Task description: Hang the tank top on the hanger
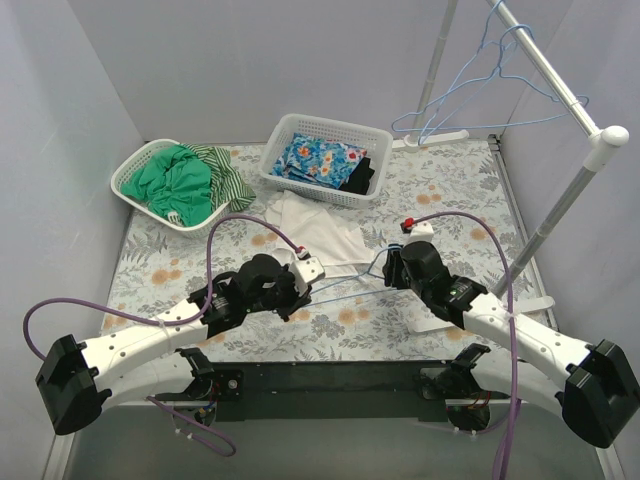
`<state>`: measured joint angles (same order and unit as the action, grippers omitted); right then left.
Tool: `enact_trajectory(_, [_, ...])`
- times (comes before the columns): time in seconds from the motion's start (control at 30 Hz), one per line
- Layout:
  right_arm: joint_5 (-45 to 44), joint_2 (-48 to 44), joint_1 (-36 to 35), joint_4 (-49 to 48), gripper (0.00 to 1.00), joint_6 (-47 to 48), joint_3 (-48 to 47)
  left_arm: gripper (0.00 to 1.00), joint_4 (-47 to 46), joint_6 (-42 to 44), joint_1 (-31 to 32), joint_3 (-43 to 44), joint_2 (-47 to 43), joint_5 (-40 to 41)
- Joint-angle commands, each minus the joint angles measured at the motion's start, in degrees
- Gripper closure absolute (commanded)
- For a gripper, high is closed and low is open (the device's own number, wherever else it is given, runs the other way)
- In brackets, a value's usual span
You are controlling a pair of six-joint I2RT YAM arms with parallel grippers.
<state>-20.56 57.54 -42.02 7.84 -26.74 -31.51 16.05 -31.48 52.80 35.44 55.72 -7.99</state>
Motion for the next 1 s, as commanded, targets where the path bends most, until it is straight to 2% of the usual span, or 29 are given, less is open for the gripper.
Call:
enact_trajectory(0.0, [-1.0, -5.2, -0.3, -4.1, 0.47, -2.3, 1.9, 1.00, -7.4, -1.8, -0.4, -1.3, -0.9, 1.8])
enact_trajectory(0.2, [-2.2, -5.6, 0.4, -2.7, 0.41, -3.8, 2.2, 1.00, -7.1, -1.8, -0.8, -1.7, -0.4, 0.8])
enact_trajectory(0.4, [-1.7, -0.9, 1.3, -1.2, 0.39, -4.1, 1.1, 1.00, -6.7, -1.9, -1.1, -2.0, -2.2, 0.3])
enact_trajectory(0.83, [3.3, 7.9, 6.8, -1.7, 0.26, 0.5, -3.2, 1.00, -6.7, -2.0, -1.6, -3.4, -6.1, 0.1])
enact_trajectory(0.97, [3.2, 10.7, 6.8, -1.7, 0.26, 0.8, -4.4, 1.00, -7.2, -2.3, -1.6, -3.6, -7.1, 0.4])
